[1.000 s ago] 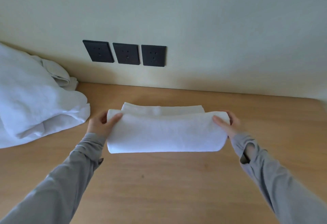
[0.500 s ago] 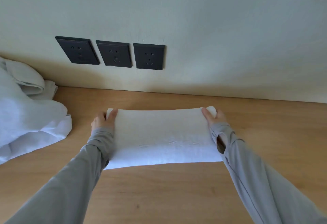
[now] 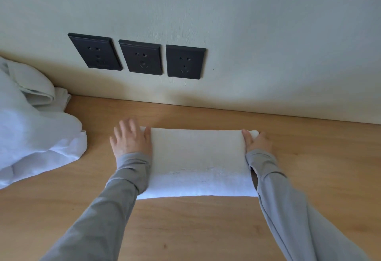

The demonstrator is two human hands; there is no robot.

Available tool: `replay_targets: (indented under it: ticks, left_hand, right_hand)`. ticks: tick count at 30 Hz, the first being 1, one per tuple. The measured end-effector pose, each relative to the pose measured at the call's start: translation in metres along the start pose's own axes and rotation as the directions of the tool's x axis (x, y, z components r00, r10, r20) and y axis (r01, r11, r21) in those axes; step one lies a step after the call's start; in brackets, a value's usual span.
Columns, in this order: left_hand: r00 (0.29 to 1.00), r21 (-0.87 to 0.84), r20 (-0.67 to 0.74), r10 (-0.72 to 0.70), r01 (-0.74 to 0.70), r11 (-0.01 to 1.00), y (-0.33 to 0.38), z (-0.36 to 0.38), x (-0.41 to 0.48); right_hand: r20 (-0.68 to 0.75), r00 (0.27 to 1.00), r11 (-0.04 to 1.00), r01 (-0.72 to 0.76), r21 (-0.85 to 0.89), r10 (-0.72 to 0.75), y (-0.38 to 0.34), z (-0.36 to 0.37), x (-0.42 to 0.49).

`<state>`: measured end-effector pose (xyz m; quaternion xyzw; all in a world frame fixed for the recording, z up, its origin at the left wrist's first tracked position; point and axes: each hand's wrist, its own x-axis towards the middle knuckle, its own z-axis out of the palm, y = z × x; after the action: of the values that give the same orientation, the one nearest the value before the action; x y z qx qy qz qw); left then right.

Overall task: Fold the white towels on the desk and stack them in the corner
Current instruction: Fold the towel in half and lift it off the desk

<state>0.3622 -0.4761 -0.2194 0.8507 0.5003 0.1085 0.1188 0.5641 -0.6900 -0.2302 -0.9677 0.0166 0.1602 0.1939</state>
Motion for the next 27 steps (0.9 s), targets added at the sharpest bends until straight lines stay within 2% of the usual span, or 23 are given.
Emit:
replay_targets:
  ticks: [2, 4, 5, 7, 9, 11, 13, 18, 21, 27]
  left_hand:
    - [0.966, 0.020, 0.046, 0.254, -0.255, 0.967, 0.021, -0.005, -0.023]
    - [0.876, 0.026, 0.141, 0.462, -0.470, 0.882, 0.041, -0.005, -0.057]
    - [0.842, 0.025, 0.189, 0.505, -0.518, 0.855, 0.046, -0.003, -0.071]
    - [0.833, 0.033, 0.271, 0.482, -0.508, 0.861, 0.048, 0.003, -0.084]
    - [0.832, 0.087, 0.288, 0.475, -0.517, 0.852, 0.042, 0.015, -0.081]
    - [0.810, 0.093, 0.313, 0.495, -0.545, 0.833, 0.035, 0.025, -0.073]
    - [0.819, 0.091, 0.312, 0.482, -0.531, 0.843, 0.019, 0.024, -0.063]
    - [0.874, 0.118, 0.279, 0.397, -0.441, 0.889, -0.043, 0.016, -0.053]
    - [0.875, 0.071, 0.284, 0.393, -0.428, 0.901, -0.044, 0.019, -0.053]
    - [0.878, 0.113, 0.287, 0.382, -0.427, 0.897, -0.039, 0.015, -0.051]
  right_hand:
    - [-0.142, 0.977, 0.981, 0.138, -0.138, -0.158, -0.003, -0.006, -0.012]
    - [-0.285, 0.854, 0.898, 0.389, -0.205, -0.435, -0.010, -0.010, -0.033]
    - [-0.292, 0.770, 0.824, 0.537, -0.182, -0.567, -0.016, -0.009, -0.048]
    - [-0.217, 0.607, 0.642, 0.746, -0.177, -0.765, -0.023, 0.004, -0.083]
    - [-0.027, 0.521, 0.509, 0.818, -0.267, -0.853, -0.020, 0.022, -0.108]
    - [0.181, 0.543, 0.469, 0.818, -0.331, -0.820, -0.009, 0.032, -0.113]
    - [0.248, 0.585, 0.479, 0.792, -0.379, -0.772, 0.008, 0.030, -0.097]
    - [0.227, 0.693, 0.547, 0.694, -0.468, -0.684, 0.049, 0.012, -0.063]
    - [0.205, 0.725, 0.610, 0.672, -0.420, -0.657, 0.054, 0.013, -0.059]
    - [0.106, 0.869, 0.785, 0.483, -0.388, -0.483, 0.046, 0.010, -0.050]
